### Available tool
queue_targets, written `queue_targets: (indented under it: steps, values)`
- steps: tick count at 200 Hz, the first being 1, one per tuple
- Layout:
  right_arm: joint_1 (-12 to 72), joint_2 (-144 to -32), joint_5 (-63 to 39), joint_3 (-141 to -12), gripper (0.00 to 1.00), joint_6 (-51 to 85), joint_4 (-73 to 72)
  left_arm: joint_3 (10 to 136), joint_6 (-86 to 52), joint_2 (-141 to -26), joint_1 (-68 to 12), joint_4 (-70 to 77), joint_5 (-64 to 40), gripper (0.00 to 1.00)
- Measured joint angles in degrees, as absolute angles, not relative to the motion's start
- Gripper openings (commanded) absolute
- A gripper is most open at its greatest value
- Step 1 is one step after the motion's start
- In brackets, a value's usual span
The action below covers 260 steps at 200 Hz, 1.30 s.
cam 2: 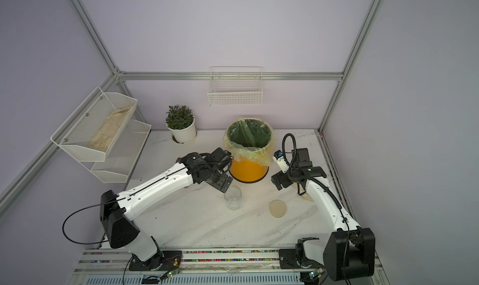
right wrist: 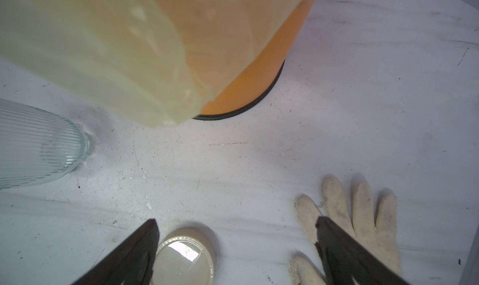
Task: Empty expired oatmeal from jars
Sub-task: Place the jar at the center of the board, then reset both arms
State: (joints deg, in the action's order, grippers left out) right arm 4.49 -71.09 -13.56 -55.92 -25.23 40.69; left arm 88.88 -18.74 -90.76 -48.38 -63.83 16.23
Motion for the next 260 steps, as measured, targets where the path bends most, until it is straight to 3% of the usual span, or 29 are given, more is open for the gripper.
queue_targets:
  steps: [52, 88, 155, 260]
  values:
    - [4.3, -71.1, -14.0, -55.9, 0.97, -23.0, 40.1, 78.6, -19.0, -71.7, -46.1, -56.6, 18.6, 1.0]
    - [2.3, -71.1, -13.4, -55.7, 0.97, -19.0, 36.8, 66.3, -20.4, -61.5, -41.8, -49.0, 27.2, 1.0]
    - [-0.2, -69.4, -6.1, -45.7, 0.97, -7.4, 14.1, 40.7, -19.4, -42.7, -30.5, -22.1, 41.6, 1.0]
    - [-2.2, -89.3, -5.8, -29.1, 0.97, 1.1, -34.3, 24.0, -9.8, -58.8, -18.4, 8.1, 44.5, 1.0]
